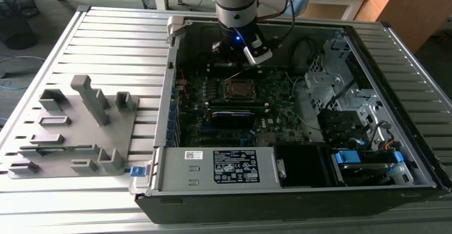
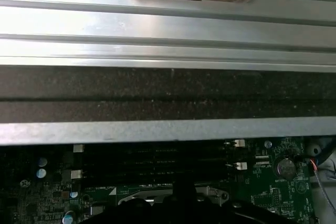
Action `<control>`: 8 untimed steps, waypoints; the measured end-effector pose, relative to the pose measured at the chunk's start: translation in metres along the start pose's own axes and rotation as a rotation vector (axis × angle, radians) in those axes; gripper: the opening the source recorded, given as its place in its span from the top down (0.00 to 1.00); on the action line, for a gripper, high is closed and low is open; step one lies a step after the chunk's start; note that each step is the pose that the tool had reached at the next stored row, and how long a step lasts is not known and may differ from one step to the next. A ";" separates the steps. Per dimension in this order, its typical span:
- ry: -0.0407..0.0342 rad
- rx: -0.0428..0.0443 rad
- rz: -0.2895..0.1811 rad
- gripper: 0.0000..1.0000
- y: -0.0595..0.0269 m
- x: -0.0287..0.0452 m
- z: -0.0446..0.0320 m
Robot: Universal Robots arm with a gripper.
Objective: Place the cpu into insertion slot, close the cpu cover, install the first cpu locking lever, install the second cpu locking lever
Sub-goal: 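Install the first cpu locking lever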
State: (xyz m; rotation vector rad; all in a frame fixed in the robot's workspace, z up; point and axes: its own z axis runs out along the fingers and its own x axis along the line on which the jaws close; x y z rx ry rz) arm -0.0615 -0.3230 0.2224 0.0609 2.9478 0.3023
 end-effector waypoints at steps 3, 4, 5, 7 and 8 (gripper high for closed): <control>-0.0083 -0.0005 -0.002 0.89 -0.0006 0.0009 0.0016; -0.0116 -0.0007 -0.002 0.89 -0.0008 0.0013 0.0024; -0.0157 -0.0010 -0.003 0.89 -0.0010 0.0018 0.0035; -0.0220 -0.0013 -0.005 0.89 -0.0014 0.0032 0.0051; -0.0244 -0.0014 -0.005 0.89 -0.0017 0.0042 0.0057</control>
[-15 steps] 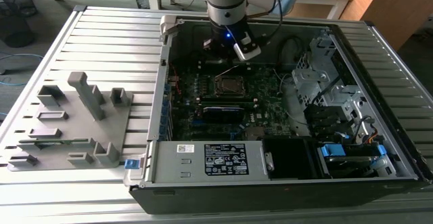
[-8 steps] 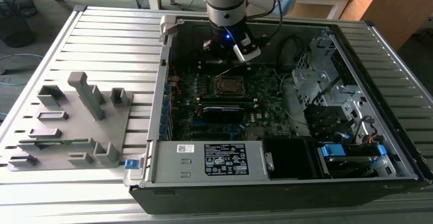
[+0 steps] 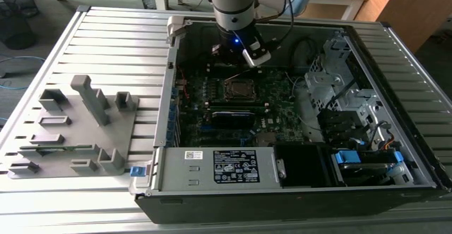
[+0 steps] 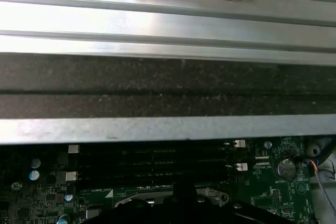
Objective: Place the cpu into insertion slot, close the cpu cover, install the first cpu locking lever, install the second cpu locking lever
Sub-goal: 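Install the first cpu locking lever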
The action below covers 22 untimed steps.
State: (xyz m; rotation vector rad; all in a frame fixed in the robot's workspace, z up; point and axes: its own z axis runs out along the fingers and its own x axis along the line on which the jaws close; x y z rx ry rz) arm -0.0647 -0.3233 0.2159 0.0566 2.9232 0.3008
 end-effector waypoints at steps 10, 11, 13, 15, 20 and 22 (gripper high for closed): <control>-0.0051 0.0019 0.007 0.89 -0.0007 0.0042 0.0020; -0.0052 0.0020 0.007 0.89 -0.0007 0.0042 0.0021; -0.0052 0.0021 0.007 0.89 -0.0007 0.0042 0.0021; 0.0126 0.0030 0.011 0.89 -0.0007 0.0040 0.0025; 0.0233 0.0040 0.013 0.89 -0.0008 0.0040 0.0023; 0.0240 0.0040 0.013 0.89 -0.0008 0.0040 0.0023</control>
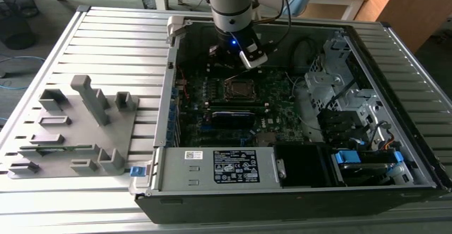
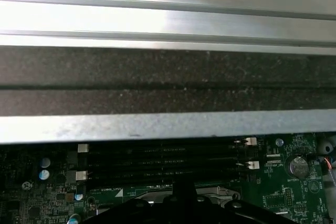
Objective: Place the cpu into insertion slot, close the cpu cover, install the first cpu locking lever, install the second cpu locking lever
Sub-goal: 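Install the first cpu locking lever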
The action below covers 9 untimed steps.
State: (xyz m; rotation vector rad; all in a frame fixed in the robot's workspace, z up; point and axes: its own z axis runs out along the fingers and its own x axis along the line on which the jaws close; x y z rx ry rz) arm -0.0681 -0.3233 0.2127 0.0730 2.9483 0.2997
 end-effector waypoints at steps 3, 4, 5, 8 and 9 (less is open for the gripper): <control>0.0002 -0.0002 0.000 0.89 0.0000 -0.0009 0.0004; 0.0008 0.0000 0.000 0.89 0.0000 -0.0013 0.0006; 0.0014 0.0001 0.000 0.89 -0.0001 -0.0019 0.0007; 0.0047 0.0004 0.001 0.89 -0.0002 -0.0037 0.0015; 0.0063 0.0005 0.001 0.89 -0.0003 -0.0045 0.0018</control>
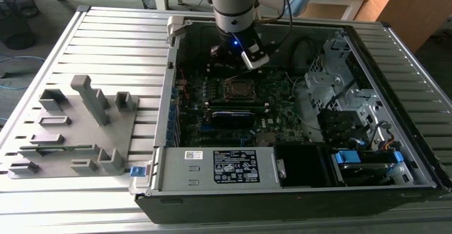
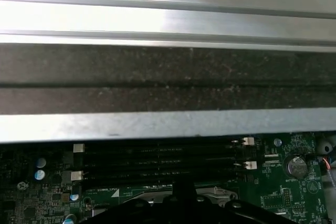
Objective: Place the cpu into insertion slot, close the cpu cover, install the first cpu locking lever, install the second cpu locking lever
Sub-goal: 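Install the first cpu locking lever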
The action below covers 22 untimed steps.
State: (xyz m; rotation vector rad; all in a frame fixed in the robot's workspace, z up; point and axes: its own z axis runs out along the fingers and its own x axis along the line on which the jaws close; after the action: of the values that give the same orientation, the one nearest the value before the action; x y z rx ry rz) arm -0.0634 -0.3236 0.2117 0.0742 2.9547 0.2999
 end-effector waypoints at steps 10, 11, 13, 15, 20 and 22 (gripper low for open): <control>0.0355 0.0056 0.015 0.89 -0.0006 -0.0061 0.0048; 0.0386 0.0060 0.017 0.89 -0.0007 -0.0068 0.0053; 0.0447 0.0069 0.020 0.89 -0.0007 -0.0084 0.0061; 0.0481 0.0074 0.022 0.89 -0.0007 -0.0101 0.0066; 0.0521 0.0084 0.026 0.89 -0.0005 -0.0168 0.0080; 0.0530 0.0087 0.027 0.89 -0.0004 -0.0193 0.0086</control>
State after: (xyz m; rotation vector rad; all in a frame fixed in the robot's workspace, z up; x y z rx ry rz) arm -0.0429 -0.3236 0.2065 0.1085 3.0099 0.2972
